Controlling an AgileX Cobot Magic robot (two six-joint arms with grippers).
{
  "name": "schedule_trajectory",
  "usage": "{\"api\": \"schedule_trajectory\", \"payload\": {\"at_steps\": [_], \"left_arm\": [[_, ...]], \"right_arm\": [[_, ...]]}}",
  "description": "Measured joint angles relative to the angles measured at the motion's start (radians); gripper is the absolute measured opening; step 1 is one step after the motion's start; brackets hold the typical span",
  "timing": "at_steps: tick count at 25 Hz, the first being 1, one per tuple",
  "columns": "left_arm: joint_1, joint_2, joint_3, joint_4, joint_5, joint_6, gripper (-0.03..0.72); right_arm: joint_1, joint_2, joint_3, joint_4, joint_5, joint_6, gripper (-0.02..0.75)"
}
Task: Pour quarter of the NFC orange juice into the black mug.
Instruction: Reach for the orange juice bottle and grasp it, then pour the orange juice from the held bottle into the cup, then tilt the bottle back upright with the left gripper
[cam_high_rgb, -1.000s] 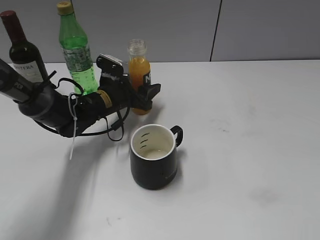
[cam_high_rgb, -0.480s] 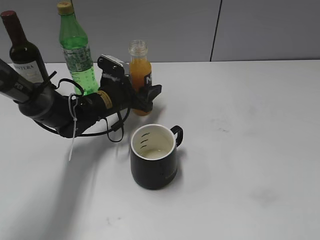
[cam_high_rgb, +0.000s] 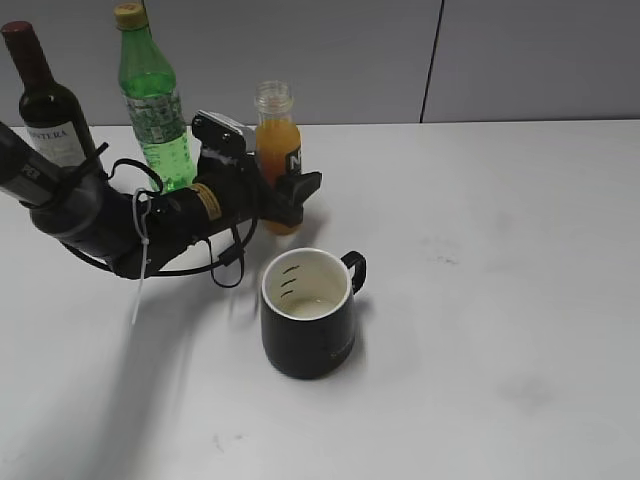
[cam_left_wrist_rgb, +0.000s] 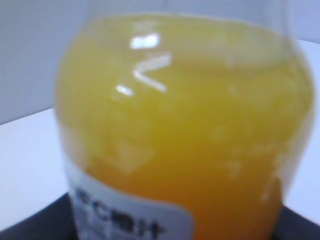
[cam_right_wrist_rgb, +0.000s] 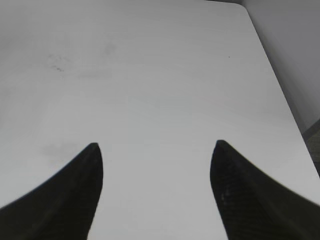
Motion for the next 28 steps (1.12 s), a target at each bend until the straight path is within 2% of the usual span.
{"api": "schedule_trajectory", "payload": {"at_steps": [6, 11, 19, 24, 28], "left_arm": [[0.0, -0.036, 0.013, -0.001, 0.001, 0.011, 0.471], [0.006, -0.136, 0.094, -0.021, -0.001, 0.038, 0.471], [0.018, -0.377, 0.372, -0.063, -0.006, 0.098, 0.47], [0.018, -0.527, 0.549, -0.127, 0.0, 0.146, 0.47], [0.018, -0.603, 0.638, -0.15, 0.023, 0.173, 0.47]], "right_arm": [[0.0, 0.0, 0.0, 0.0, 0.0, 0.0, 0.513], [0.0, 0.0, 0.0, 0.0, 0.001, 0.0, 0.513], [0.0, 0.0, 0.0, 0.0, 0.0, 0.0, 0.513], [0.0, 0.0, 0.0, 0.0, 0.001, 0.0, 0.513], [0.0, 0.0, 0.0, 0.0, 0.0, 0.0, 0.513]]}}
